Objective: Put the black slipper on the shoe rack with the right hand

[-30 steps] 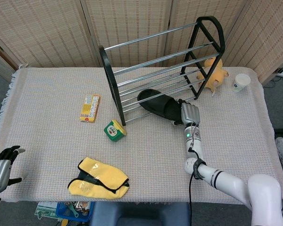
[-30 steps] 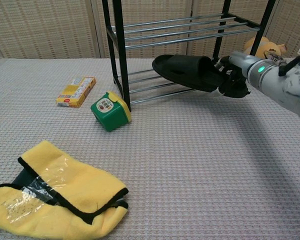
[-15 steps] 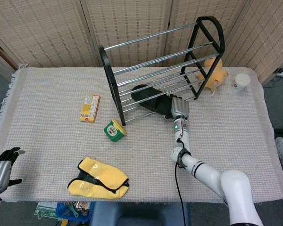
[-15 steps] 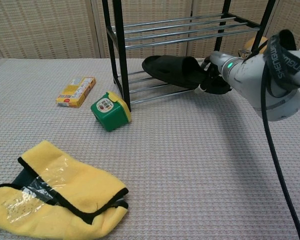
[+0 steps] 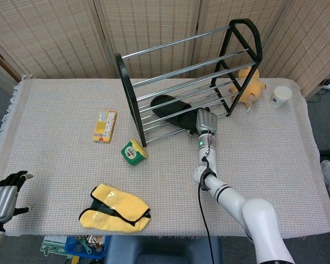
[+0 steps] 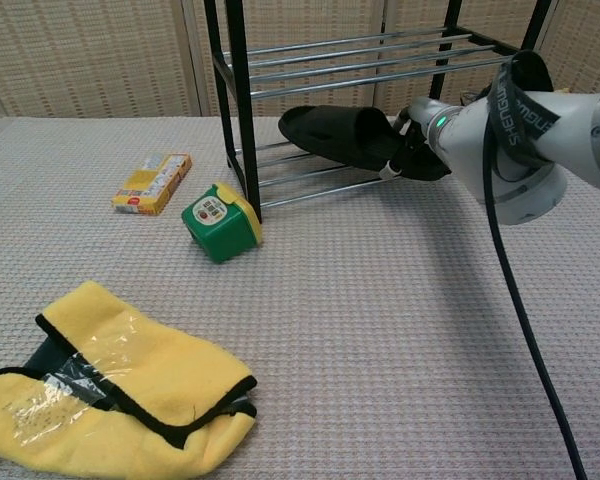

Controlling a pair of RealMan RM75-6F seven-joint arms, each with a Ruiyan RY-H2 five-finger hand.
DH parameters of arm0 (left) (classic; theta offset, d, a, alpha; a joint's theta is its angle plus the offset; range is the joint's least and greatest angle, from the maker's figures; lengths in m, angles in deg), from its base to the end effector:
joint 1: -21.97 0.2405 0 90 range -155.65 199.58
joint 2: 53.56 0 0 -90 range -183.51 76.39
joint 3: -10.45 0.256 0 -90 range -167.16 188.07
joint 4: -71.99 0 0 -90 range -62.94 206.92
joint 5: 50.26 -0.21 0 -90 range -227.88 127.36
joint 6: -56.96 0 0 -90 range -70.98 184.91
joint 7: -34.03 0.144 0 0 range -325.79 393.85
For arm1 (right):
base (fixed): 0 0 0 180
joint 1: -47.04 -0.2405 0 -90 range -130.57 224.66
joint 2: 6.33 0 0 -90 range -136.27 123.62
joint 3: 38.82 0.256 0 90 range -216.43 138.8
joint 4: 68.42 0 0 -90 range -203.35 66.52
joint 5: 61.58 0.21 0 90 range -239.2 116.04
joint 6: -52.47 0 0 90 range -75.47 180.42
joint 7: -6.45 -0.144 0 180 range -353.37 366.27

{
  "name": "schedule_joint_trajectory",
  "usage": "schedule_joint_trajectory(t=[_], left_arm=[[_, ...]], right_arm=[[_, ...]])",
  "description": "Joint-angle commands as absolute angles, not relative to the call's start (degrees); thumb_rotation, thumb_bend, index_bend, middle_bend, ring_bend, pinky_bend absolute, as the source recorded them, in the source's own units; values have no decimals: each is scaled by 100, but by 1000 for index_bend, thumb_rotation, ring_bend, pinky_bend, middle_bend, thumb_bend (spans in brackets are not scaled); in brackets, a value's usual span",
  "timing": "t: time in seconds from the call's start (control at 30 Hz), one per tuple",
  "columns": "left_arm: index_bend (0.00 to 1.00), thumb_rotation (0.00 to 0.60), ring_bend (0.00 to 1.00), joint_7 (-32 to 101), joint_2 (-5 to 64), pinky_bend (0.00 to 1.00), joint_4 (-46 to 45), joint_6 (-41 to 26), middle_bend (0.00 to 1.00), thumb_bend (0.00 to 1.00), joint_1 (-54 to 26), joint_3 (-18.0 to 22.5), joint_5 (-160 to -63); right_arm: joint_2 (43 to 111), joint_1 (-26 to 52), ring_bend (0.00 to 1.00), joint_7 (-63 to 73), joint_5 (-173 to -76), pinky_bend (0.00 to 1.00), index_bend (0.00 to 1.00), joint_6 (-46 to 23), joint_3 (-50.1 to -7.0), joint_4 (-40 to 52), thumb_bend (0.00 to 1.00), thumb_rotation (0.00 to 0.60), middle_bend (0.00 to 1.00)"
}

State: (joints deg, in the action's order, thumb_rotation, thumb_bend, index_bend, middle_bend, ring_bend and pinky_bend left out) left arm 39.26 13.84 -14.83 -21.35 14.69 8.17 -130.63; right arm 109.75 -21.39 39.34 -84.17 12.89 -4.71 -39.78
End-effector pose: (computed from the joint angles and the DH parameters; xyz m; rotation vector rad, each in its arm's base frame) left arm -0.3377 0.1927 0.1390 -1.4291 -0.9141 -0.7162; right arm -0.1149 -0.4913 -0.0551 1.2993 -1.2800 0.7541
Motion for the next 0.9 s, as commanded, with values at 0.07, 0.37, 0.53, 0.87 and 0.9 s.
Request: schedule_joint_trajectory(t=[0.07, 0.37, 0.53, 0.87, 0.9], left_arm=[[279, 600, 198, 3924, 1392, 310, -1478, -2124, 209, 174, 1468, 824, -13057], [284, 600, 198, 3916, 1392, 310, -1478, -2045, 209, 174, 1448, 841, -13021], [290, 600, 199, 3874, 1402, 310, -1475, -2029, 209, 174, 1436, 851, -13041], [292, 600, 198, 3800, 1423, 310, -1438, -2016, 209, 174, 1431, 869, -13065], [294, 600, 198, 3791, 1428, 310, -1434, -2014, 209, 174, 1430, 871, -13069]], right_arm=[[11054, -2148, 113, 3954, -8379, 340, 155, 1421, -403, -4147, 197, 600, 220], [11051, -2055, 40, 3877, -8464, 264, 0, 1651, -357, -4207, 175, 600, 132], [10961, -1935, 19, 3619, -8680, 240, 0, 1591, -379, -4022, 174, 600, 114], [10620, -1532, 13, 3462, -8922, 236, 0, 1378, -554, -3311, 164, 600, 101], [10592, -1503, 13, 3459, -8929, 236, 0, 1366, -571, -3244, 164, 600, 100]])
